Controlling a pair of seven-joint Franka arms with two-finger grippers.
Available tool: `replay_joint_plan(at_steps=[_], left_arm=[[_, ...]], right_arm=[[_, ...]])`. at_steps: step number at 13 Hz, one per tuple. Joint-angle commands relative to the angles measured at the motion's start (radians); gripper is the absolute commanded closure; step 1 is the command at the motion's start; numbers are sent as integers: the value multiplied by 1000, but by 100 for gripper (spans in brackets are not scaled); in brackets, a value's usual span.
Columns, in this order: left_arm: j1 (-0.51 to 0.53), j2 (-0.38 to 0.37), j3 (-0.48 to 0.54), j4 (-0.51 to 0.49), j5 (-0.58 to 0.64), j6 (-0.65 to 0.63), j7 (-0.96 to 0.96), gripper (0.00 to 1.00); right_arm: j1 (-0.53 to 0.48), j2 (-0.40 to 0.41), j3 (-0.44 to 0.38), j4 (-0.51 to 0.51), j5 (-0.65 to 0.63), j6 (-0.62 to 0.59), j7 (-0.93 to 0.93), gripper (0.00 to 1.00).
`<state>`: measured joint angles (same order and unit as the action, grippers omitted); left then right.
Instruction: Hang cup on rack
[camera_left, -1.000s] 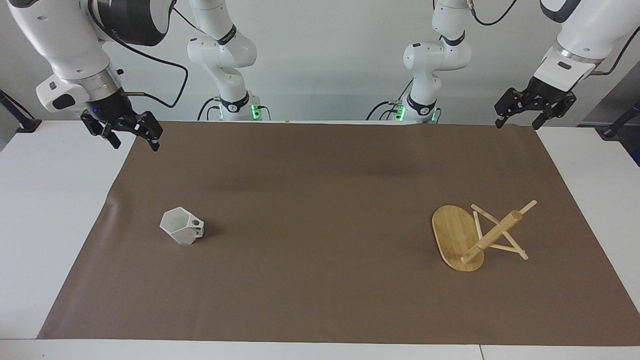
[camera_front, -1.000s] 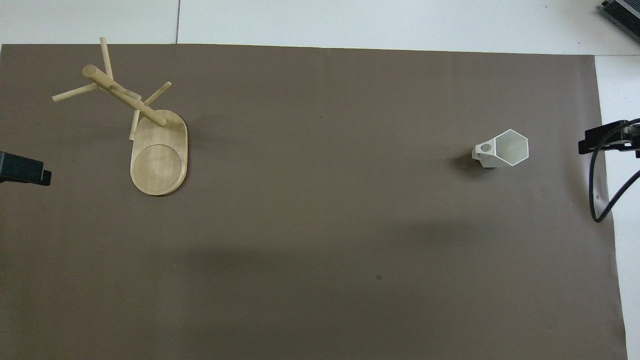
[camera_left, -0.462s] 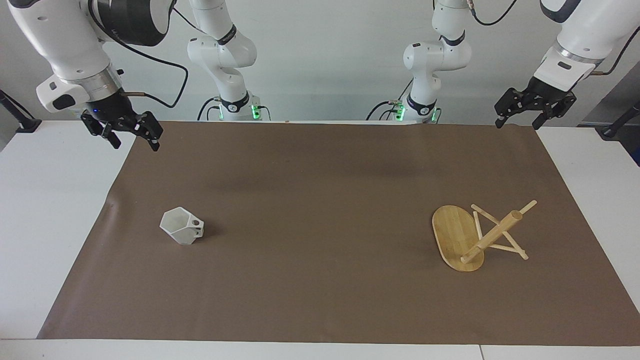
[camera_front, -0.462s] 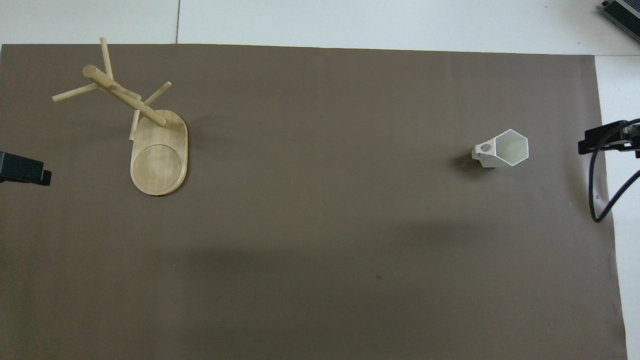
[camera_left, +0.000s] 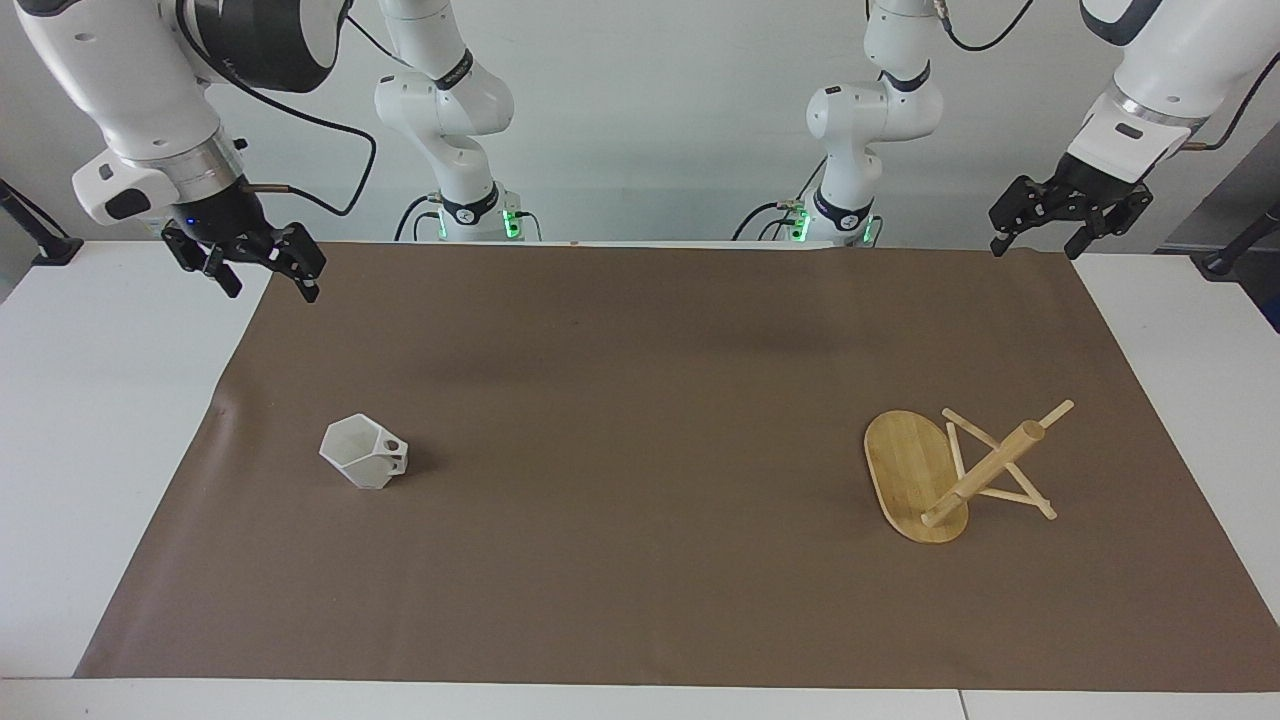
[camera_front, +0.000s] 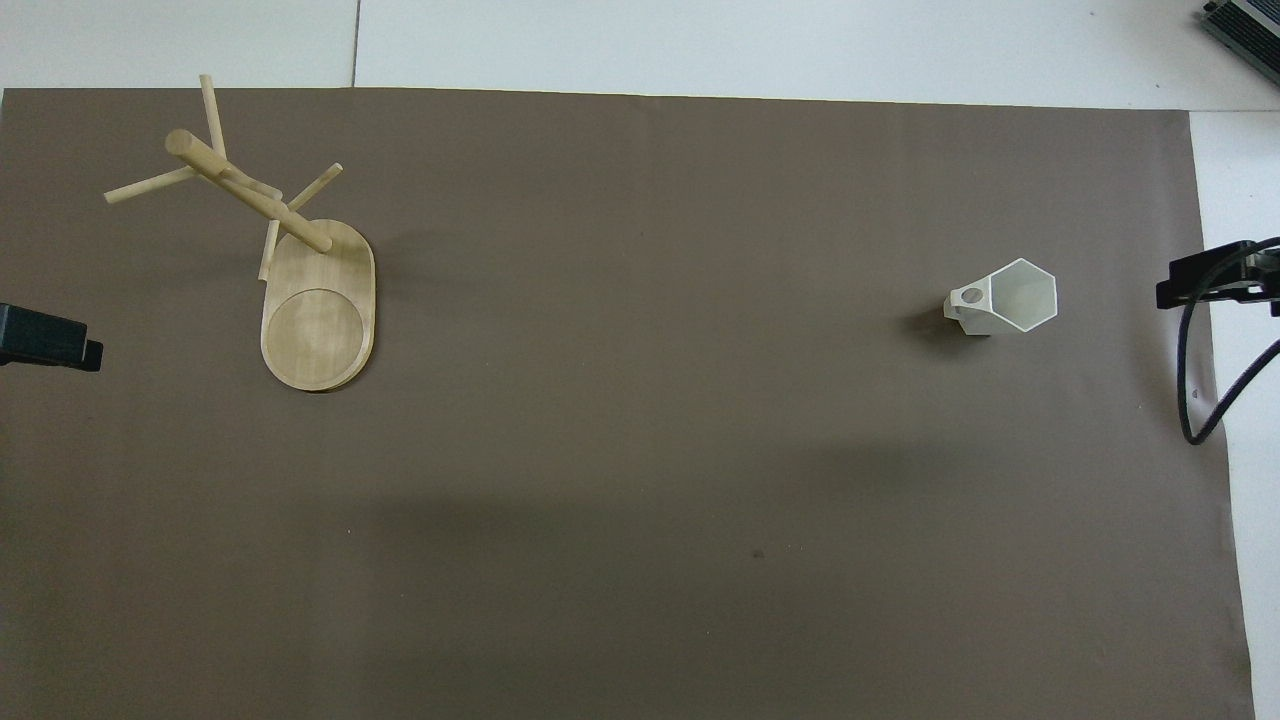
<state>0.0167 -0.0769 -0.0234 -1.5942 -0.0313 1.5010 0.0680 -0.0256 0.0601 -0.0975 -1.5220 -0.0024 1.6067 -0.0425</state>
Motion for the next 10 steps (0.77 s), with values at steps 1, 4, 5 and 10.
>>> replay_joint_plan(at_steps=[1, 4, 5, 10], left_arm=[[0, -27, -1, -35, 19, 19, -10, 0], [0, -27, -1, -35, 19, 19, -10, 0], [0, -27, -1, -35, 19, 21, -10, 0], [0, -27, -1, -35, 19, 19, -10, 0]], right_arm=[[-5, -28, -1, -29, 18, -5, -14, 0], [-5, -28, 1, -30, 18, -4, -14, 0], [-5, -28, 1, -30, 18, -5, -16, 0], [-5, -28, 1, -30, 18, -4, -22, 0]])
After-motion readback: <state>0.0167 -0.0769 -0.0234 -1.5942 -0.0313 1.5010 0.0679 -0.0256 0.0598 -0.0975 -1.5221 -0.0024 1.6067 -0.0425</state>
